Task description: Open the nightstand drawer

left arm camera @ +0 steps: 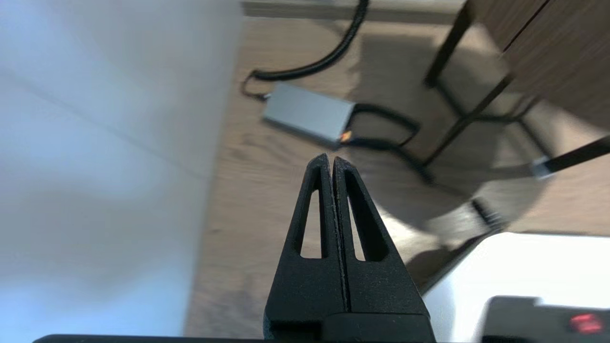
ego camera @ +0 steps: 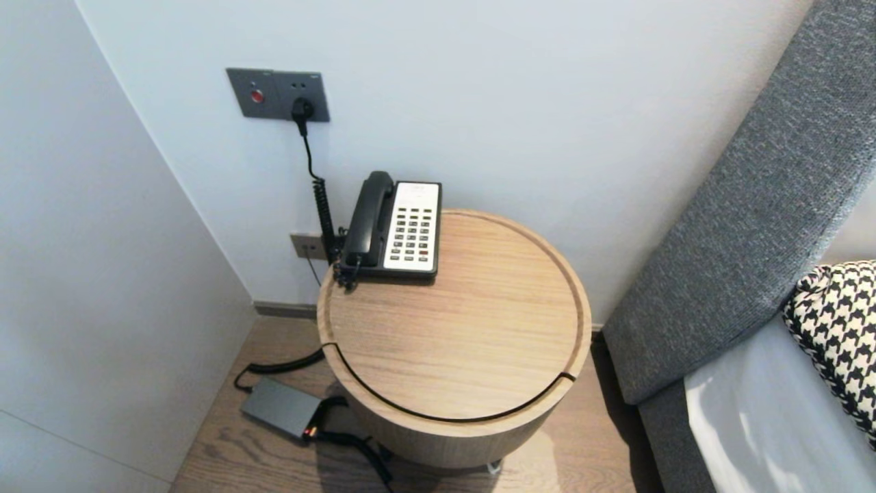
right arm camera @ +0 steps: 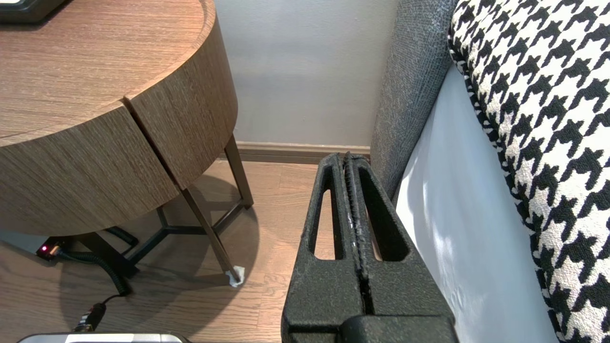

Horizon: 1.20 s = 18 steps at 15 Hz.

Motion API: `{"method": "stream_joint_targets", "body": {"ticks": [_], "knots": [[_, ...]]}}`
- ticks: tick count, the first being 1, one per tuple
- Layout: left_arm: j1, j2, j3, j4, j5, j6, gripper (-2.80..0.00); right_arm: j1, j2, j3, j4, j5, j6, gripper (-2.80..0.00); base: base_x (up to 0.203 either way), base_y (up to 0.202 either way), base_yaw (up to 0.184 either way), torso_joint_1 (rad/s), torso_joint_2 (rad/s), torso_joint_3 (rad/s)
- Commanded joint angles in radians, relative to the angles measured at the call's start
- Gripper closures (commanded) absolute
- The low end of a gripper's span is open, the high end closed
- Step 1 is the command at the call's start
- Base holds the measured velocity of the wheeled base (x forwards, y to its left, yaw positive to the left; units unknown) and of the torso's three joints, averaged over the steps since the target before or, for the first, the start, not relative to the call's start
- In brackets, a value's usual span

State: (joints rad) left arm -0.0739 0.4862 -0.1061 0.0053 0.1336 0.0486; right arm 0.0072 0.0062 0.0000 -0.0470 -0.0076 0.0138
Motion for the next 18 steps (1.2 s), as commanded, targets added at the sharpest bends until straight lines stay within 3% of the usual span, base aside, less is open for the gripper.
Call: {"method": "stream_joint_targets", "body": {"ticks": [1, 9, 12, 18], "knots": [[0.02, -0.115, 0.059, 0.0, -0.002, 0.018, 0.0, 0.0, 0.001, 0.025, -0.001, 0.0, 0.0, 0.0, 0.0, 0.0, 0.0, 0.0, 0.0, 0.0], [0.036, -0.263, 0.076, -0.032, -0.031, 0.027, 0.0, 0.0, 0.0, 0.025, -0.001, 0.0, 0.0, 0.0, 0.0, 0.0, 0.0, 0.0, 0.0, 0.0], [0.068, -0.35, 0.109, -0.035, -0.128, 0.033, 0.0, 0.0, 0.001, 0.025, -0.001, 0.0, 0.0, 0.0, 0.0, 0.0, 0.0, 0.0, 0.0, 0.0], [0.077, -0.492, 0.115, -0.034, -0.132, 0.037, 0.0, 0.0, 0.0, 0.025, -0.001, 0.0, 0.0, 0.0, 0.0, 0.0, 0.0, 0.0, 0.0, 0.0]]}}
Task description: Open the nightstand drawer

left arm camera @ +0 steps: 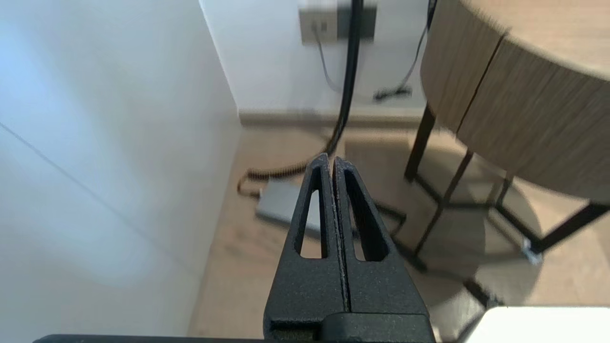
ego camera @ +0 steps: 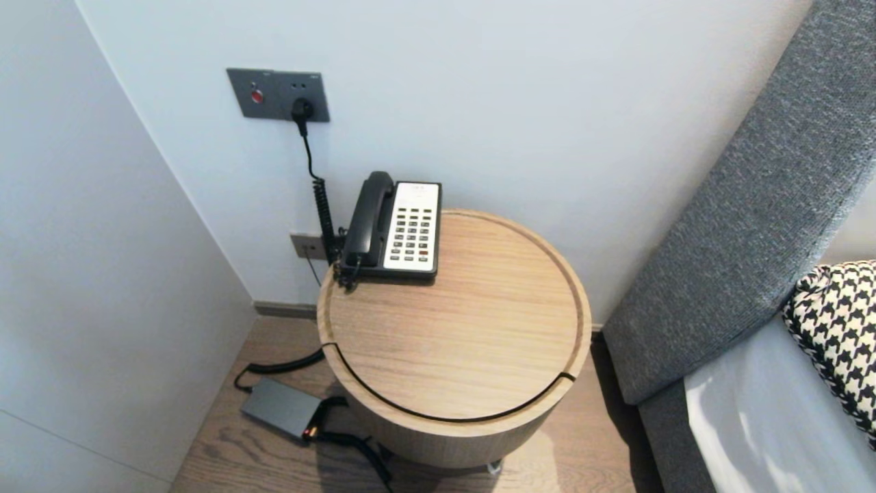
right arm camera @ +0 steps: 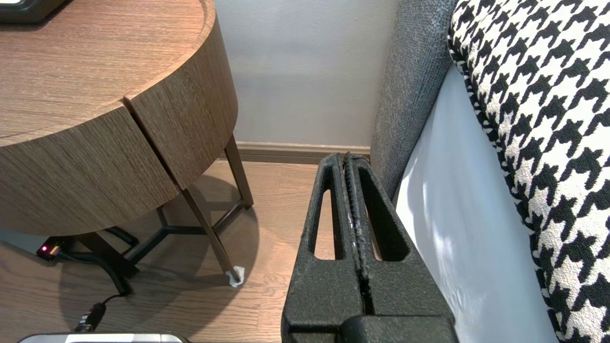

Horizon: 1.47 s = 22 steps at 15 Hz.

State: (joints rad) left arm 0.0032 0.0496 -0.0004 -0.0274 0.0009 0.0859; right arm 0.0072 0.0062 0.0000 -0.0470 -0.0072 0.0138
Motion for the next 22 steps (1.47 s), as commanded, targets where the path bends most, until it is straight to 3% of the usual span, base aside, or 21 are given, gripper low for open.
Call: {"method": "stream_joint_targets", "body": {"ticks": [1, 13, 22], "knots": [[0.0, -0.056, 0.01, -0.002, -0.001, -0.001, 0.0, 0.0, 0.001, 0.025, -0.001, 0.0, 0.0, 0.0, 0.0, 0.0, 0.0, 0.0, 0.0, 0.0], [0.0, -0.051, 0.01, -0.008, -0.002, -0.061, 0.0, 0.0, 0.001, 0.025, -0.001, 0.001, 0.0, 0.0, 0.0, 0.0, 0.0, 0.0, 0.0, 0.0], [0.0, -0.051, 0.01, -0.008, -0.002, -0.061, 0.0, 0.0, 0.001, 0.025, -0.001, 0.001, 0.0, 0.0, 0.0, 0.0, 0.0, 0.0, 0.0, 0.0]]}}
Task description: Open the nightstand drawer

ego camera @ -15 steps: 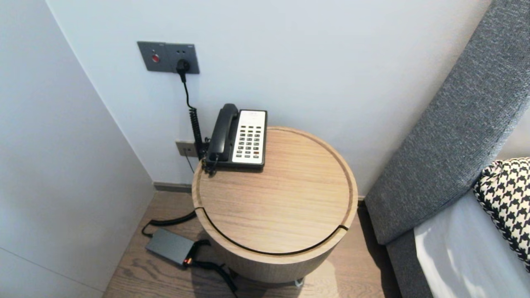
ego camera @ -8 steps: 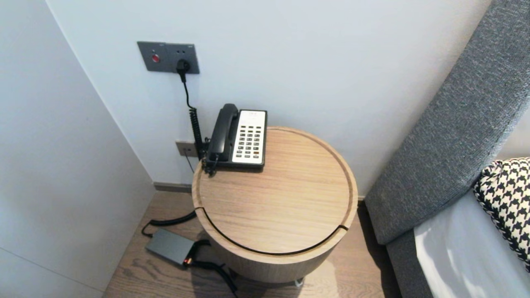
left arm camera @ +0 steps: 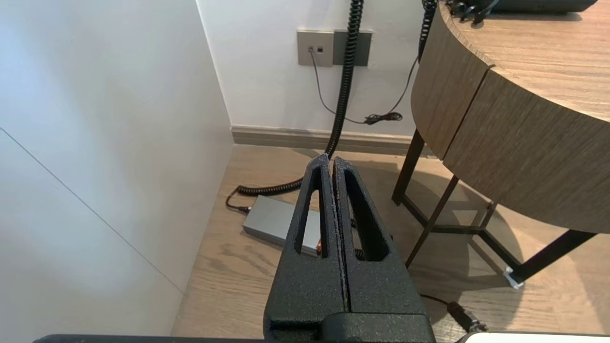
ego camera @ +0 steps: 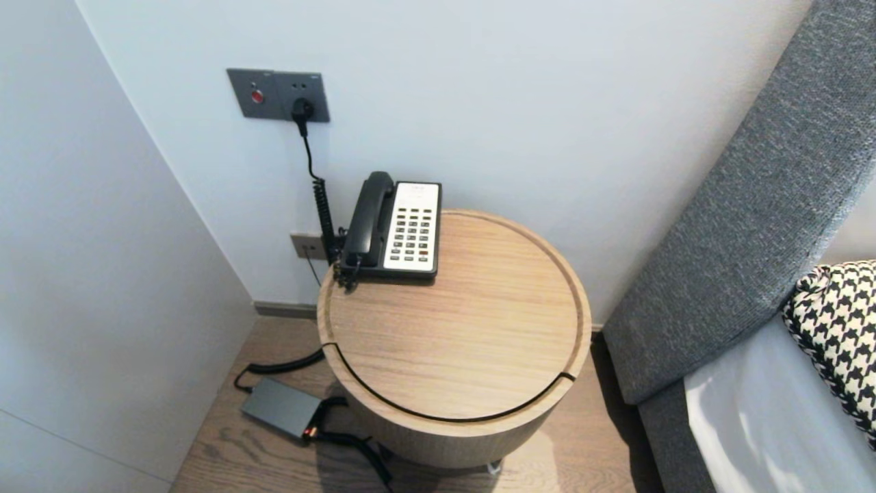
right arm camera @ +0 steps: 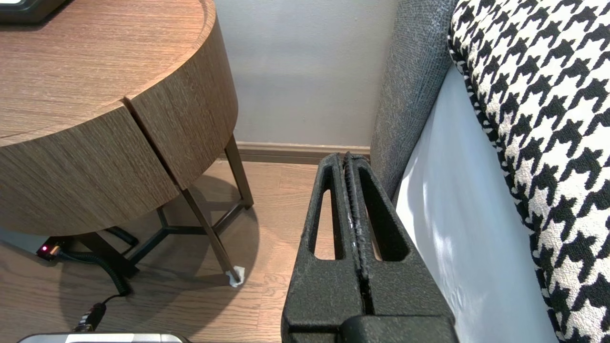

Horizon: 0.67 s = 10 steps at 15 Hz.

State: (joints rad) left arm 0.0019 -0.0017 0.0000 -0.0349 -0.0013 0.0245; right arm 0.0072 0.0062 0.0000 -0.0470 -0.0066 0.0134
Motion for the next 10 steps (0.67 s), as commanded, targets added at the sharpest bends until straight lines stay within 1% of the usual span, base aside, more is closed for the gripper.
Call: {"method": "stream_joint_targets", "body": {"ticks": [1, 10], "knots": [[0.001, 0.0, 0.009, 0.0, 0.001, 0.0, 0.0, 0.0, 0.001, 0.025, -0.001, 0.0, 0.0, 0.0, 0.0, 0.0, 0.0, 0.0, 0.0, 0.0], [0.001, 0.0, 0.009, 0.0, 0.0, 0.0, 0.0, 0.001, 0.0, 0.025, -0.001, 0.0, 0.0, 0.0, 0.0, 0.0, 0.0, 0.0, 0.0, 0.0]]}}
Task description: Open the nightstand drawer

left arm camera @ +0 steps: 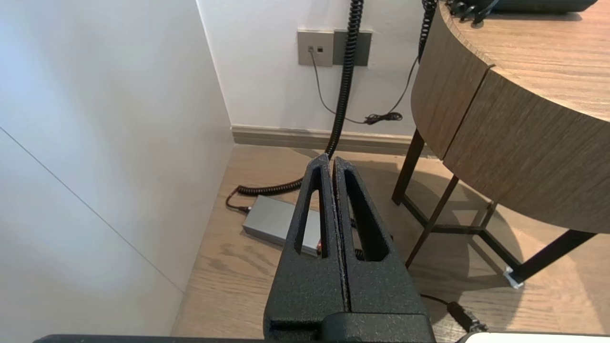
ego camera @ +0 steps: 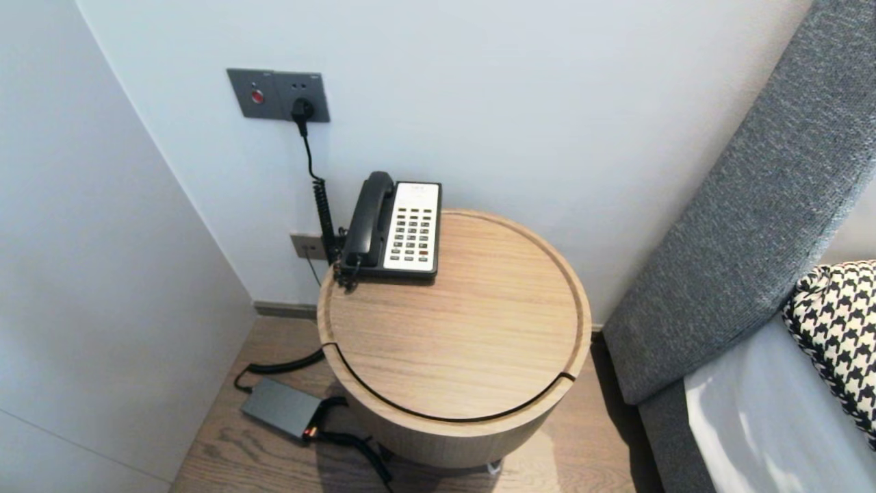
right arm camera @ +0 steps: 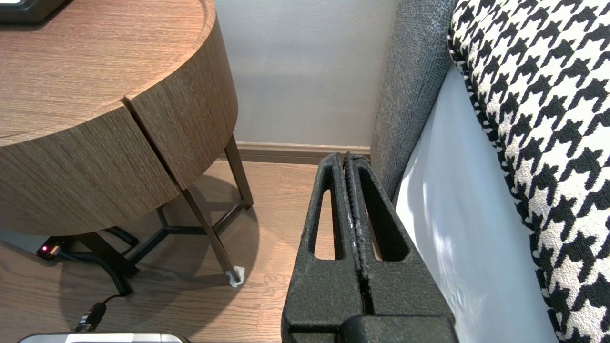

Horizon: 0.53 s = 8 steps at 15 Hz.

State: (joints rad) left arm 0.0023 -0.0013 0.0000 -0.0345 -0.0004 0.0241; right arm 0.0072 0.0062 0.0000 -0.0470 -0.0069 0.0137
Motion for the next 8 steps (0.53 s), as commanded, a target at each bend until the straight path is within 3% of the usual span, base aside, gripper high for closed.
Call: {"method": "stream_joint_targets", "body": {"ticks": [1, 8], "knots": [[0.001, 0.0, 0.009, -0.001, -0.001, 0.0, 0.0, 0.0, 0.0, 0.025, -0.001, 0.001, 0.0, 0.0, 0.0, 0.0, 0.0, 0.0, 0.0, 0.0], [0.001, 0.0, 0.009, -0.001, 0.0, 0.0, 0.0, 0.001, 0.0, 0.023, -0.006, 0.001, -0.005, 0.0, 0.0, 0.0, 0.0, 0.0, 0.0, 0.0]]}}
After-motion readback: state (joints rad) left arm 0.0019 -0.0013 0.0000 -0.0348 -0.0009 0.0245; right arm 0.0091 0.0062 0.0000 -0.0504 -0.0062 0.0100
